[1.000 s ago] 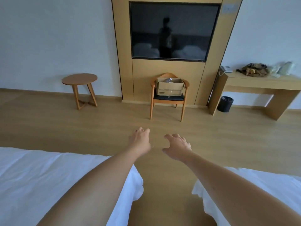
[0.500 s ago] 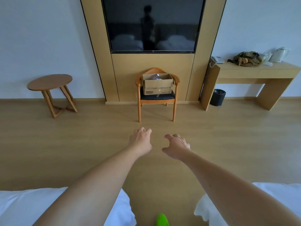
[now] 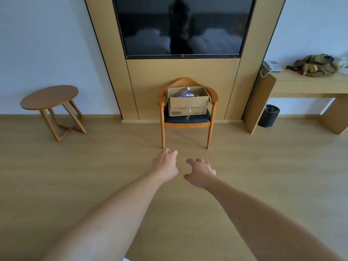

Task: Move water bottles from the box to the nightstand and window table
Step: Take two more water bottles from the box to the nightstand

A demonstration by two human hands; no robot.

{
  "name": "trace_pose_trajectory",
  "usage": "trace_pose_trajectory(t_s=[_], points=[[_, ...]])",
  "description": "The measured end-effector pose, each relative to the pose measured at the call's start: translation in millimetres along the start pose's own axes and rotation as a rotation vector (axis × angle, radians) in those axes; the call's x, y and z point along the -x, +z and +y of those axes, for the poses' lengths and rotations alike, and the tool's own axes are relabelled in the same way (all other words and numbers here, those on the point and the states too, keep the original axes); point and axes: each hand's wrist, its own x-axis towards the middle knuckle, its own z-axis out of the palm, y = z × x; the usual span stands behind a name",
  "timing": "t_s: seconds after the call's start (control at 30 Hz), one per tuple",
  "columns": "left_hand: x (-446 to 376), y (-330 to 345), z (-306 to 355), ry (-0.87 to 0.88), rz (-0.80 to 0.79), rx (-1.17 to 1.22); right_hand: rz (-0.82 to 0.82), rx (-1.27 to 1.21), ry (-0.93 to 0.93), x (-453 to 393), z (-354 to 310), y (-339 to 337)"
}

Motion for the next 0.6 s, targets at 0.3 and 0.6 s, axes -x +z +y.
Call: trace_pose_trajectory(t_s=[0.3,0.6], points=[[-171,4,-49,0.043,-0.041,-0.025,0.036,-0.007,0.06,-159,-15,-32],[-357,-42,-92,0.094,-0.062,0.051,0.068,-0.066,0.142,-302,-43,-93]])
